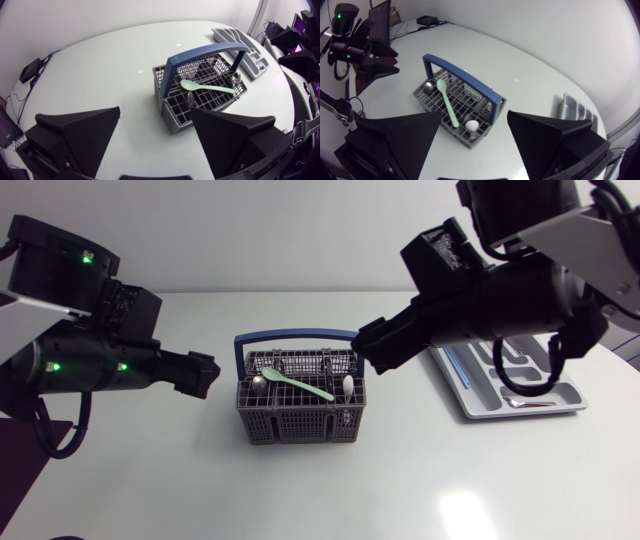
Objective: Unload the cutlery basket into the drawer organizer.
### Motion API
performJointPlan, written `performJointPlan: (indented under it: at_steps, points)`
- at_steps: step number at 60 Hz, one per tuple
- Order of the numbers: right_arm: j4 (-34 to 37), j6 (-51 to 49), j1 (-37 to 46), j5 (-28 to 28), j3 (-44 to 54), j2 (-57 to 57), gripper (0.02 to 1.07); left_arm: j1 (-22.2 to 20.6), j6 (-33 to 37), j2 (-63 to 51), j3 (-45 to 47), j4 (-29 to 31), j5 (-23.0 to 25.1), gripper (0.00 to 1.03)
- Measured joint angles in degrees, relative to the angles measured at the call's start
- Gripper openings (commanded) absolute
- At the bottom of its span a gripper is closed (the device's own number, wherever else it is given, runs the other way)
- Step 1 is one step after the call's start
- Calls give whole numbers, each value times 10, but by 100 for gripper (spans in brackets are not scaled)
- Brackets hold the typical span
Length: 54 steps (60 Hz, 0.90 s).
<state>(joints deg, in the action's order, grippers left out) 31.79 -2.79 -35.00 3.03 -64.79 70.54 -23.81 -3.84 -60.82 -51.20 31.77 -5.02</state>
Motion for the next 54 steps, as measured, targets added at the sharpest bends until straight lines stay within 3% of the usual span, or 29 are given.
performJointPlan:
  at_steps: [5, 19, 30, 40, 54]
  points:
    - [20, -2, 0, 31, -21, 27, 100, 0, 6, 0, -8, 4, 19, 97]
    - [42, -34, -20, 38, -60, 98, 100, 2, 16, -13, -13, 8, 59, 96]
    - [45, -50, -45, 38, -85, 141, 100, 29, 52, -28, -13, 7, 169, 96]
    - [61, -70, -52, 37, -112, 176, 101, 33, 82, -38, -13, 5, 201, 96]
    - [69, -87, -62, 36, -122, 211, 97, 33, 144, -60, -14, 12, 208, 93]
